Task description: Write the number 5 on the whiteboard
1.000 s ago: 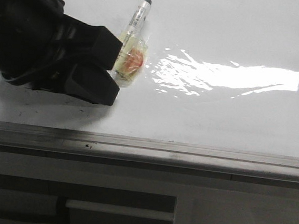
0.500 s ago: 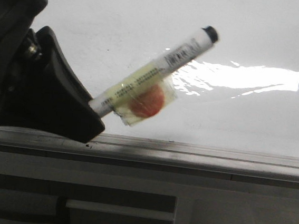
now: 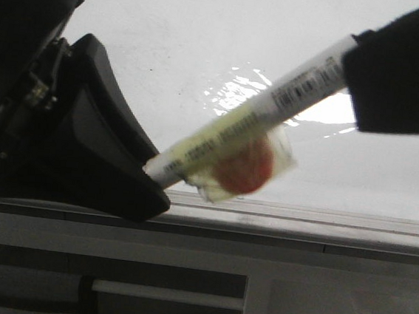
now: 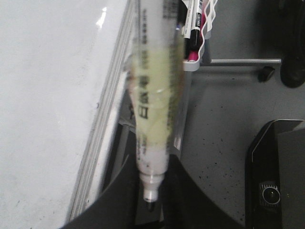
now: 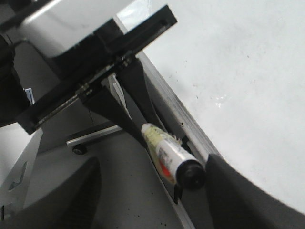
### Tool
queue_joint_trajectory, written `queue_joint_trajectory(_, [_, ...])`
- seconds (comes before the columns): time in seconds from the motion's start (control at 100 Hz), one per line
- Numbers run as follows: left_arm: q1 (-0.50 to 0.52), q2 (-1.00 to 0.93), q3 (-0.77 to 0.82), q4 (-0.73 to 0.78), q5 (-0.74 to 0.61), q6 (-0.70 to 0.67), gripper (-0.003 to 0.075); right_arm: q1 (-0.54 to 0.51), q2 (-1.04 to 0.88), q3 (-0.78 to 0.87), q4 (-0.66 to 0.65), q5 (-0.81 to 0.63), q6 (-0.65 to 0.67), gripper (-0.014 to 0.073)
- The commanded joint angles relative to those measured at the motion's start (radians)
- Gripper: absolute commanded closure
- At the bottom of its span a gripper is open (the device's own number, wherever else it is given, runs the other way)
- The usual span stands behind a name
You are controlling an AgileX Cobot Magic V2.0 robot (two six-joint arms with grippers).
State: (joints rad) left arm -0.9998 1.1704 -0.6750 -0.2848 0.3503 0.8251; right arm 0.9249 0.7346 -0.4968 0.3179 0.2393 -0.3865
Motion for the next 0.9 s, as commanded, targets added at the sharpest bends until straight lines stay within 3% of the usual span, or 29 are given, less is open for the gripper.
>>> queue_joint_trajectory(0.0, [-0.008, -0.026, -0.032, -0.017, -0.077, 0.004, 0.0740, 0.011, 0.048, -0.041, 0.013, -0.129, -0.011, 0.0176])
queue_joint_trajectory(0.5, [-0.008, -0.035, -0.032, -0.017, -0.079, 0.004, 0.0741, 0.011, 0.200, -0.100, 0.013, -0.186, -0.011, 0.0181])
queue_joint_trajectory(0.75, [-0.008, -0.035, -0.032, -0.017, -0.115, 0.004, 0.0741, 0.011, 0.204, -0.112, 0.013, -0.169, -0.011, 0.0396])
queue_joint_trajectory(0.89, [-0.008, -0.035, -0.032, -0.017, -0.119, 0.004, 0.0740, 0.011, 0.204, -0.112, -0.013, -0.157, -0.011, 0.0402])
